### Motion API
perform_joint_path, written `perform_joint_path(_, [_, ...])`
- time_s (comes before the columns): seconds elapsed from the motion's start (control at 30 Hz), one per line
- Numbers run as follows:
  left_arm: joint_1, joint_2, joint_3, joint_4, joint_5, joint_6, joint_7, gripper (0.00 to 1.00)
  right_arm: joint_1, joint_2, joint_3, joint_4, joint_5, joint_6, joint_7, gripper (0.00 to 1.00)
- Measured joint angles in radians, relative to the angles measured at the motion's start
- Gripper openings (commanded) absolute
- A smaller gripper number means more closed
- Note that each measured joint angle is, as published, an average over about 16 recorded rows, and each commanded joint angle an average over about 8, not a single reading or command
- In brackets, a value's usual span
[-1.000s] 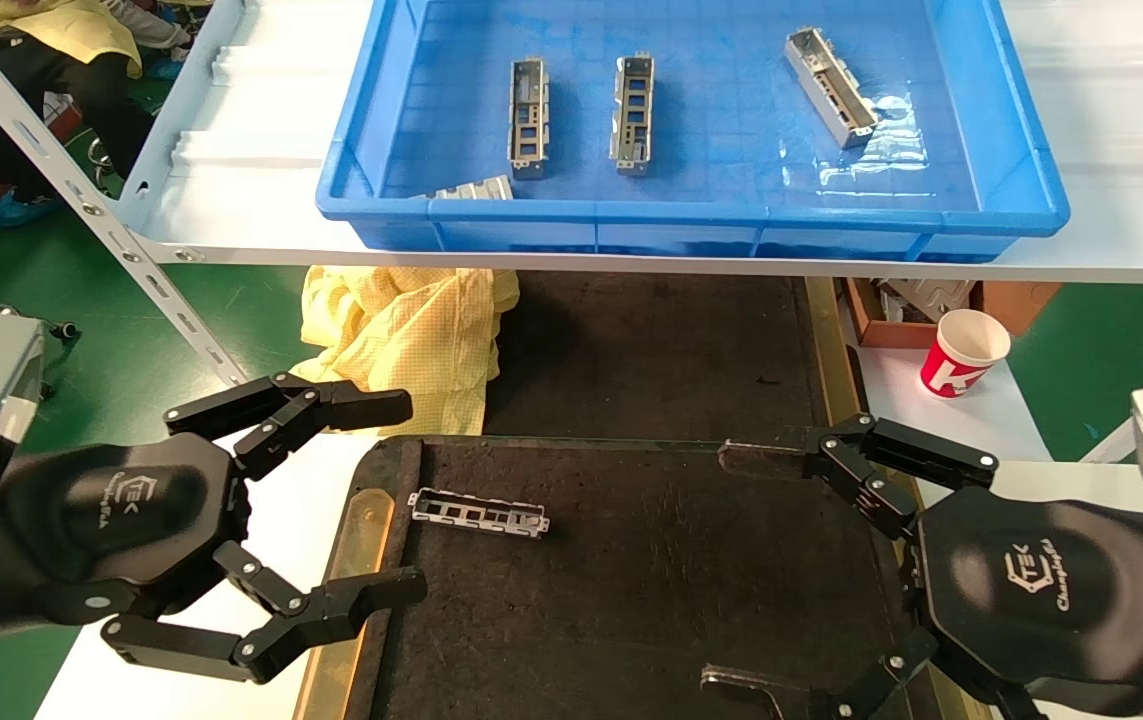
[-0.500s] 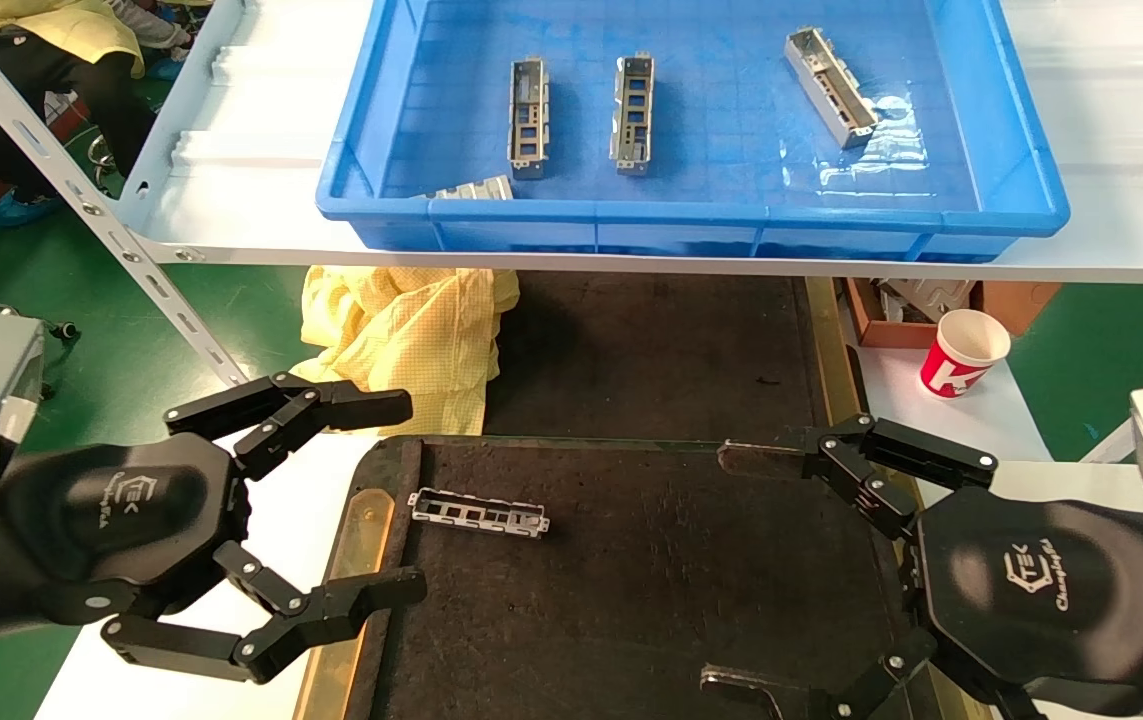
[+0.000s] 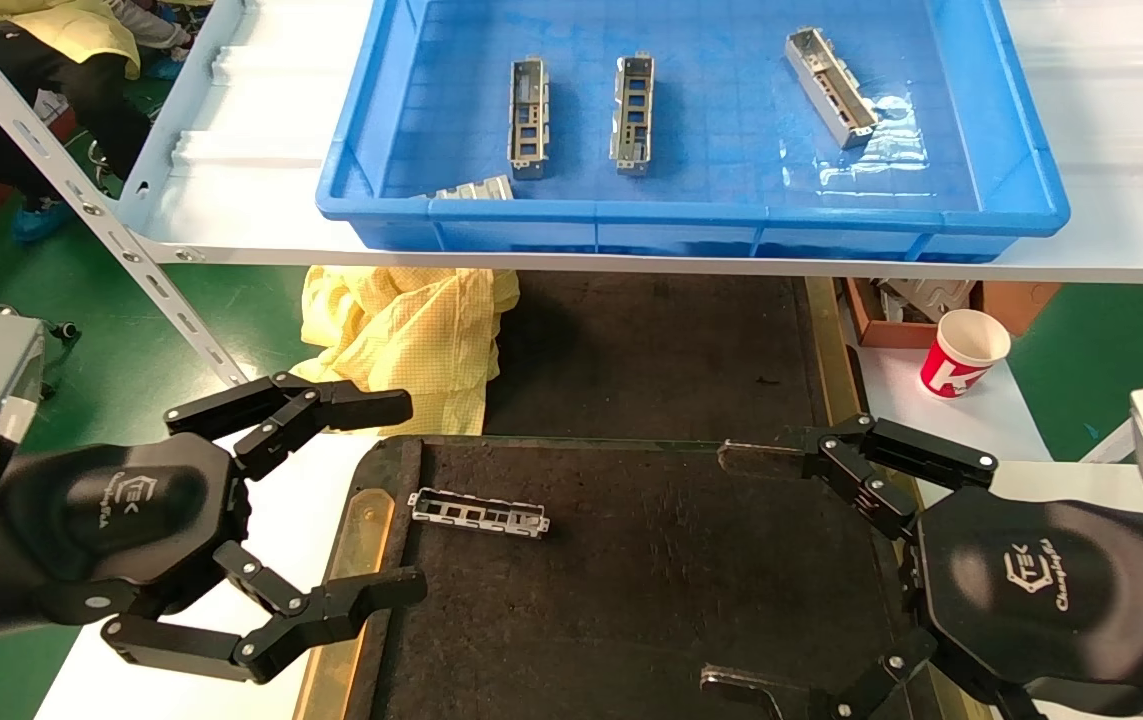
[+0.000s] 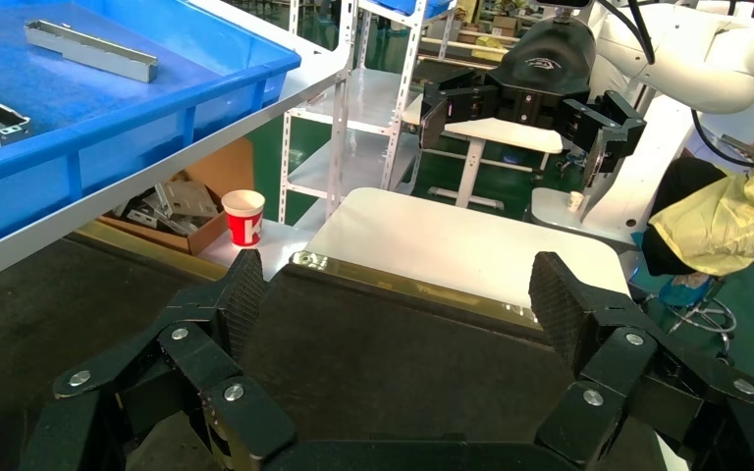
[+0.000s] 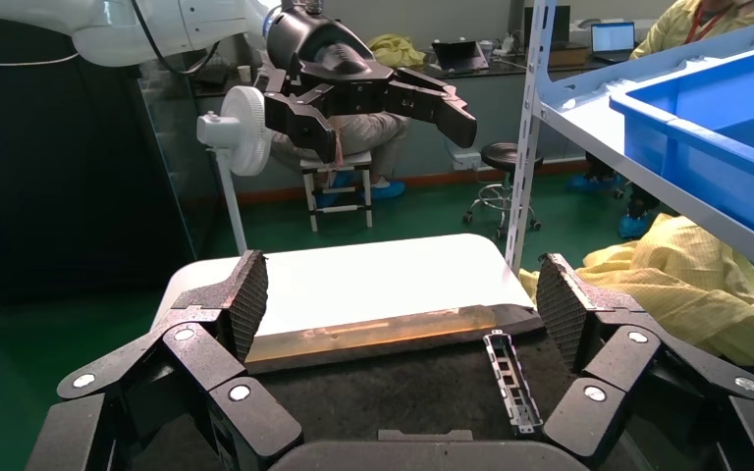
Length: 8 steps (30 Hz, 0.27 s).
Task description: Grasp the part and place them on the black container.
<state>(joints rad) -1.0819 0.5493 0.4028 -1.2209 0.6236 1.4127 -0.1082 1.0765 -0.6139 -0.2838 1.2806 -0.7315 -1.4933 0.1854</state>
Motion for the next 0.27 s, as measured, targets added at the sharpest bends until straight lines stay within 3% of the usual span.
perform_joint_path(0.27, [0.000, 0.000, 0.000, 0.000, 0.000, 0.000, 0.000, 1.00, 0.000, 0.000, 0.000, 0.000, 0.000, 0.000, 0.000, 1.00])
